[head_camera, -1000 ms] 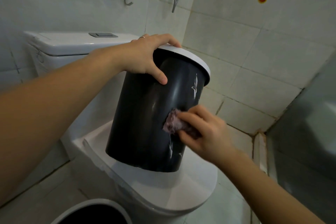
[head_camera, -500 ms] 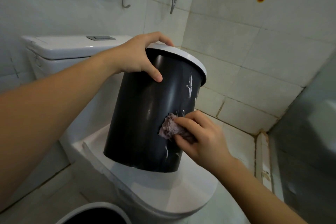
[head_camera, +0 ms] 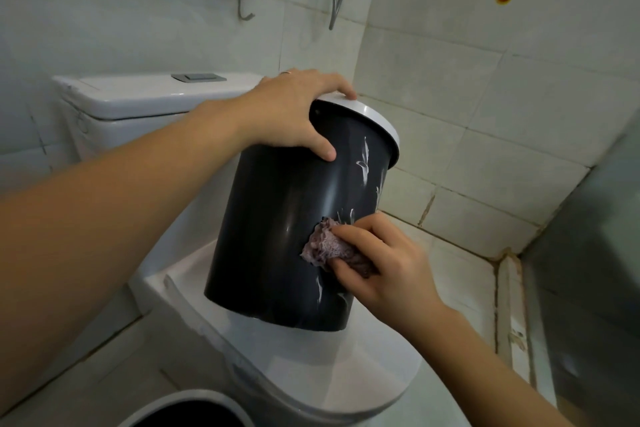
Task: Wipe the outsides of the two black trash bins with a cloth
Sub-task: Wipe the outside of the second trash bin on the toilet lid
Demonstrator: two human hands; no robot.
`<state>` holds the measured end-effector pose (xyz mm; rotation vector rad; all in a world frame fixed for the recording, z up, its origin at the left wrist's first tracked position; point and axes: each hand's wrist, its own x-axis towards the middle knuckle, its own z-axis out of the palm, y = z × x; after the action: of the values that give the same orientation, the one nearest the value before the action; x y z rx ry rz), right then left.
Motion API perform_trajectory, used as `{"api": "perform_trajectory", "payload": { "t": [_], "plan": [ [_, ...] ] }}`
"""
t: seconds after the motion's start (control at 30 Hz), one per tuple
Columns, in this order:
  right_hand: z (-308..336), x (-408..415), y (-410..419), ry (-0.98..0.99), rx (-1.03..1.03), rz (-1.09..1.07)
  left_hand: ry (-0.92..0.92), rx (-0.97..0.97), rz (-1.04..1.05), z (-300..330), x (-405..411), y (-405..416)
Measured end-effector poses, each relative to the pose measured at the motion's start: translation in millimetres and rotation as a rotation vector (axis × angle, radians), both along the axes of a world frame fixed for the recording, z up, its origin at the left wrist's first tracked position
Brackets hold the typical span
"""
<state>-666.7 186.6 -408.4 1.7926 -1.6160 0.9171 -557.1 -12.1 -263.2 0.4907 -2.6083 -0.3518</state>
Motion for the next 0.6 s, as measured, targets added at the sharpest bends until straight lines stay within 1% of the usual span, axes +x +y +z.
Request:
{"api": "perform_trajectory", "payload": {
  "t": [0.07,0.13,0.23,0.37,0.47,0.6],
  "plan": [
    [-1,1,1,0.0,0.006,0.004,-0.055,0.01,0.006,2,0,-2],
    [-1,2,2,0.001,0.025,0.006,-0.07,0.084,-0.01,6,2,-5],
    [-2,3,2,-0.009,0.042,0.009,-0.018,0.217,-0.051,6,5,-9],
    [-1,2,3,-0.015,0.057,0.009,0.047,0.303,-0.086,1,6,-15],
    [-6,3,10,0.054,0.135,0.048,0.037,0.33,-0.08,1,7,-21],
    [-13,6,16,0.217,0.204,0.136,0.03,0.346,-0.09,0,9,-23]
  ]
}}
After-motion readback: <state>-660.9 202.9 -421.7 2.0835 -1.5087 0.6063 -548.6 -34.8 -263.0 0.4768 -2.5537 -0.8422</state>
